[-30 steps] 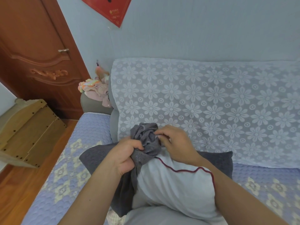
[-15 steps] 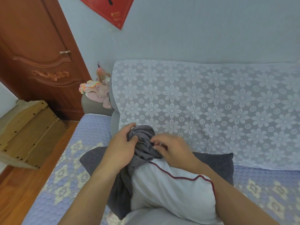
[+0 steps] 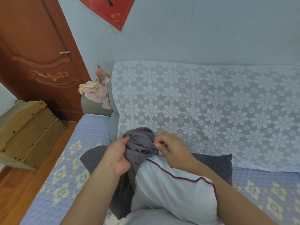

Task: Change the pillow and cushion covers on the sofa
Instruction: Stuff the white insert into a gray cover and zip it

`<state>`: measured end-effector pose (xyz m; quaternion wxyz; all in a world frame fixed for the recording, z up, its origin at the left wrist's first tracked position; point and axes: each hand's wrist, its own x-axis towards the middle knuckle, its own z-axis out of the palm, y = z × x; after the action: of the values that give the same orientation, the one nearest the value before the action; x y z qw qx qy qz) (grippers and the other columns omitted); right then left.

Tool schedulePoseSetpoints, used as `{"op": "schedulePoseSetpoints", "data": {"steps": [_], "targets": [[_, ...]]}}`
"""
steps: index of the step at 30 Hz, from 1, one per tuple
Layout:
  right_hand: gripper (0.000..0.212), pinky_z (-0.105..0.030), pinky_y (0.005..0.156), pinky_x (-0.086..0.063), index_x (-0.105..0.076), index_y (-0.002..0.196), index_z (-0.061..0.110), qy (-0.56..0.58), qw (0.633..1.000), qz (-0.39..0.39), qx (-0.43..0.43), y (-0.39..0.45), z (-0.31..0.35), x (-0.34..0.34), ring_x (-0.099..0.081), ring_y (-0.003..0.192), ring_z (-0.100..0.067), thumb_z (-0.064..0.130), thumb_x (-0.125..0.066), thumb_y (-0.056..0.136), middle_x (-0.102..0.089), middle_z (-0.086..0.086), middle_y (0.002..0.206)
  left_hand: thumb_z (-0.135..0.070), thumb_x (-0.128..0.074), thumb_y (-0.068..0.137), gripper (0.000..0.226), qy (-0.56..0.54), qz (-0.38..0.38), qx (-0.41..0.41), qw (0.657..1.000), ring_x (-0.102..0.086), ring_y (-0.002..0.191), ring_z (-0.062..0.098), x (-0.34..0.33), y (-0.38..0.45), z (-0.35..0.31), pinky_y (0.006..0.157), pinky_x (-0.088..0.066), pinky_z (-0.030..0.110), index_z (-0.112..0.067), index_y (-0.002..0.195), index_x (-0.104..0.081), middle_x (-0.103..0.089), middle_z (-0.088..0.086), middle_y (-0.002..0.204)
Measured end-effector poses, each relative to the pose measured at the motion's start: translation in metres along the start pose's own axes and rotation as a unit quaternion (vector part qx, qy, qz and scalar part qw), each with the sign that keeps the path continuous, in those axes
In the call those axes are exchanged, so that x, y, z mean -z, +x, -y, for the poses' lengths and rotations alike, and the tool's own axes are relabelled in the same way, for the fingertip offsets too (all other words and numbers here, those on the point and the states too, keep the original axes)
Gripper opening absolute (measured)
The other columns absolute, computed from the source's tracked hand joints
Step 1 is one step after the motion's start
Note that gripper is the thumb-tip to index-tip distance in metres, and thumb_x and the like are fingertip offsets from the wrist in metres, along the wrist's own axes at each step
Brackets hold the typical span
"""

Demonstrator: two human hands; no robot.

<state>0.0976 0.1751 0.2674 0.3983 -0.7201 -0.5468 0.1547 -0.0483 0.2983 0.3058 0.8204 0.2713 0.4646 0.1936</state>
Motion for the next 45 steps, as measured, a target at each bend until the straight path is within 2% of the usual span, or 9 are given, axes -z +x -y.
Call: {"op": "schedulePoseSetpoints", "data": {"steps": [4,8,11,16,23,28,36,41,45], "targets": [[0.014,-0.014,0.080,-0.048,-0.064,0.105,0.027,0.016,0.999,-0.032,0.017,-0.001,0.012,0.004,-0.061,0.091,-0.002,0.022,-0.068,0.092,-0.062,0.017,0.097,-0.025,-0.041,0.110,0.031,0.097,-0.004,-0.080,0.992,-0.071,0.109,0.029,-0.003,0.000,0.001,0.102,-0.053,0.050,-0.012,0.123,-0.066,-0.073,0.016,0.117],[0.016,-0.013,0.081,-0.049,-0.067,0.104,0.021,0.007,1.000,-0.025,0.018,-0.004,0.014,0.005,-0.062,0.090,0.001,0.021,-0.072,0.089,-0.066,0.017,0.089,-0.039,-0.053,0.104,0.039,0.102,0.039,-0.058,0.992,-0.070,0.112,0.029,-0.006,-0.003,0.001,0.105,-0.051,0.049,-0.010,0.129,-0.062,-0.072,0.016,0.120],[0.014,-0.018,0.080,-0.050,-0.064,0.101,0.021,0.007,0.998,-0.056,0.028,-0.005,0.011,0.006,-0.062,0.089,-0.002,0.019,-0.071,0.089,-0.065,0.016,0.092,-0.008,-0.073,0.088,0.060,0.128,0.113,-0.072,0.983,-0.068,0.116,0.033,-0.003,-0.006,0.000,0.102,-0.053,0.050,-0.014,0.142,-0.049,-0.069,0.019,0.126],[0.026,-0.018,0.078,-0.050,-0.062,0.113,0.029,0.051,0.997,-0.064,0.005,0.001,0.017,0.005,-0.063,0.086,-0.004,0.022,-0.071,0.090,-0.062,0.019,0.090,0.033,-0.053,0.077,0.101,0.184,0.132,-0.091,0.970,-0.069,0.115,0.027,-0.003,-0.006,0.004,0.093,-0.057,0.043,-0.035,0.150,-0.038,-0.064,0.013,0.133],[0.018,-0.031,0.068,-0.050,-0.054,0.092,0.019,0.244,0.951,-0.163,-0.098,0.007,0.014,0.014,-0.059,0.069,-0.018,0.003,-0.061,0.095,-0.061,-0.003,0.074,0.028,-0.049,0.075,0.081,0.246,0.118,-0.105,0.956,-0.070,0.111,0.026,-0.001,-0.008,0.003,0.092,-0.056,0.040,-0.025,0.135,-0.059,-0.073,0.010,0.120],[0.025,-0.020,0.067,-0.049,-0.065,0.087,0.020,0.206,0.970,-0.110,-0.072,0.009,0.018,0.010,-0.063,0.072,-0.011,-0.001,-0.057,0.096,-0.067,0.008,0.079,0.004,-0.076,0.083,0.066,0.268,0.165,-0.106,0.943,-0.069,0.114,0.014,-0.013,-0.015,0.011,0.099,-0.053,0.031,-0.033,0.133,-0.055,-0.073,-0.002,0.121],[0.040,-0.026,0.073,-0.050,-0.069,0.074,0.022,0.154,0.974,-0.162,-0.037,0.009,0.008,0.013,-0.061,0.081,-0.014,-0.013,-0.056,0.088,-0.064,0.001,0.088,0.019,-0.058,0.088,0.057,0.231,0.159,-0.065,0.958,-0.067,0.117,0.032,-0.009,-0.007,0.005,0.106,-0.049,0.046,-0.014,0.133,-0.062,-0.072,0.016,0.121],[0.006,-0.015,0.077,-0.044,-0.072,0.084,0.023,0.085,0.986,-0.144,0.009,0.001,0.013,0.019,-0.056,0.085,-0.010,0.020,-0.067,0.086,-0.055,0.010,0.092,0.015,-0.061,0.087,0.050,0.187,0.142,-0.057,0.970,-0.068,0.114,0.037,-0.013,-0.007,0.004,0.104,-0.051,0.048,-0.009,0.131,-0.062,-0.071,0.021,0.119],[0.012,-0.015,0.076,-0.039,-0.071,0.083,0.025,-0.027,0.993,-0.101,0.047,0.002,0.003,0.014,-0.050,0.083,-0.002,0.037,-0.069,0.086,-0.050,0.020,0.082,0.011,-0.063,0.089,0.044,0.179,0.120,-0.066,0.974,-0.071,0.108,0.034,-0.021,-0.008,0.005,0.092,-0.058,0.042,-0.009,0.128,-0.063,-0.073,0.021,0.115]]}}
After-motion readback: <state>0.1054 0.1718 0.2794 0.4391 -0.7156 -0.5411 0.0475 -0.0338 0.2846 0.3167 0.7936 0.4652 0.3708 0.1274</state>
